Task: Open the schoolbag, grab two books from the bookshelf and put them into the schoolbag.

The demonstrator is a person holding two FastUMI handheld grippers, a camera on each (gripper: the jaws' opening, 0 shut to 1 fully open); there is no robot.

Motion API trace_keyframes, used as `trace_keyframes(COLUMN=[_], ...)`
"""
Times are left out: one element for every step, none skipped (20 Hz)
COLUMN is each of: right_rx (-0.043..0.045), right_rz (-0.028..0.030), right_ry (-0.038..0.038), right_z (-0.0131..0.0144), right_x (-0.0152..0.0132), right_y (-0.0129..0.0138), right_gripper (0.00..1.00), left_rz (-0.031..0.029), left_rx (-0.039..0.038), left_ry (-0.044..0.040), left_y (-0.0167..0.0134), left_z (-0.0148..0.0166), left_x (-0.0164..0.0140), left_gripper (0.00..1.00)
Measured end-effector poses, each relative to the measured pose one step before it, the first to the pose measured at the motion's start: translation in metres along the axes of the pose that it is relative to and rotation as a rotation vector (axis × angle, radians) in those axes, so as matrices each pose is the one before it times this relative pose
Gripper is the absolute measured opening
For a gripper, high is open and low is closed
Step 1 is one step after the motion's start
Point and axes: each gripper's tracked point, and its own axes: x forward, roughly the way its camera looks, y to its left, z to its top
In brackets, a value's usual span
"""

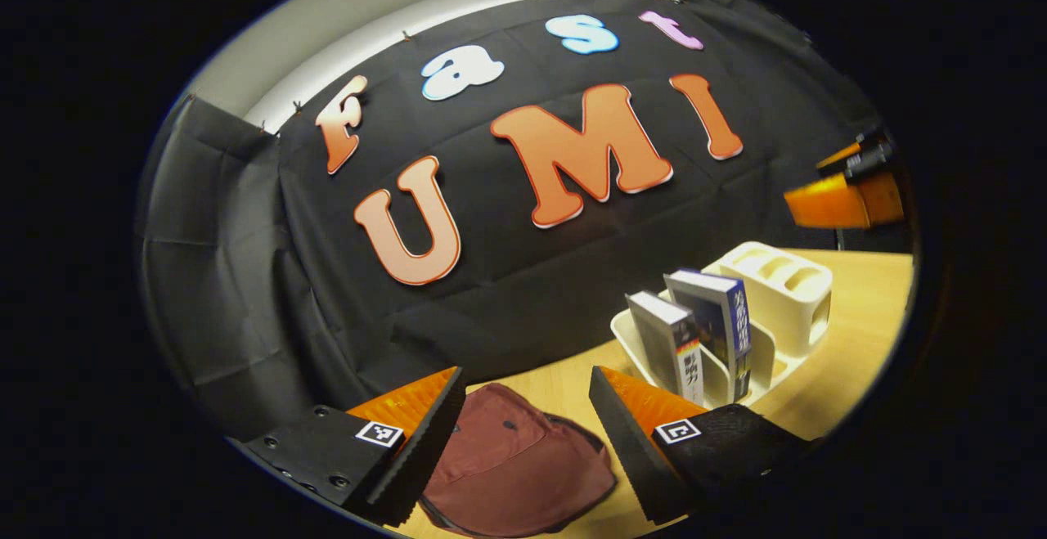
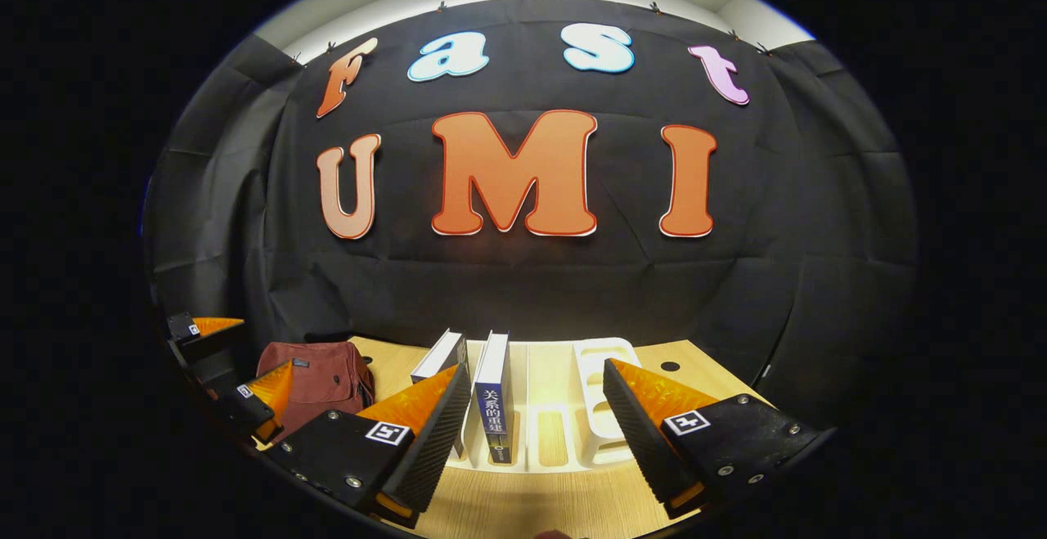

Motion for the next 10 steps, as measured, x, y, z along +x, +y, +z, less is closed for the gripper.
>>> trace_keyframes(right_rx=[0.00064, -0.00255, -0.00080, -0.00026, -0.00060, 0.00407, 0.00085, -0.00120, -0.00214, -0.00237], right_rz=[-0.00002, -0.00555, -0.00311, -0.00227, -0.00401, 0.00730, -0.00445, -0.00578, -0.00350, -0.00538], right_ry=[0.00417, 0.00202, 0.00348, 0.00239, 0.00513, 0.00422, 0.00247, 0.00340, 0.00092, 0.00278], right_z=[-0.00106, -0.00111, -0.00148, -0.00089, -0.00158, -0.00212, -0.00088, -0.00109, -0.00019, -0.00048], right_x=[0.00114, 0.00060, 0.00060, 0.00070, 0.00049, -0.00016, -0.00042, 0.00068, -0.00049, 0.00011], right_y=[0.00022, -0.00077, -0.00085, 0.00041, -0.00124, 0.00182, -0.00080, -0.00226, -0.00100, -0.00112], right_gripper=[0.97, 0.97, 0.97, 0.97, 0.97, 0.97, 0.97, 0.97, 0.97, 0.97], left_rz=[-0.01687, -0.01497, -0.01632, -0.01259, -0.01034, -0.01450, -0.01309, -0.01672, -0.00971, -0.00866], left_rx=[0.03459, 0.02941, 0.03161, 0.03488, 0.03651, 0.03250, 0.02789, 0.02582, 0.02398, 0.02482], left_ry=[0.01883, 0.01593, 0.02604, 0.02501, 0.02374, 0.02405, 0.02115, 0.02622, 0.02687, 0.03181], left_y=[-0.00537, -0.00574, -0.00515, -0.00516, -0.00574, -0.00675, -0.00688, -0.00744, -0.00686, -0.00617], left_z=[-0.01449, -0.01299, -0.01426, -0.01414, -0.01341, -0.01275, -0.01359, -0.01302, -0.01349, -0.01392], left_x=[-0.00092, 0.00169, 0.00052, 0.00019, 0.00038, 0.00158, 0.00073, 0.00168, -0.00036, 0.00481], left_gripper=[0.96, 0.96, 0.96, 0.96, 0.96, 0.95, 0.96, 0.95, 0.96, 0.95])
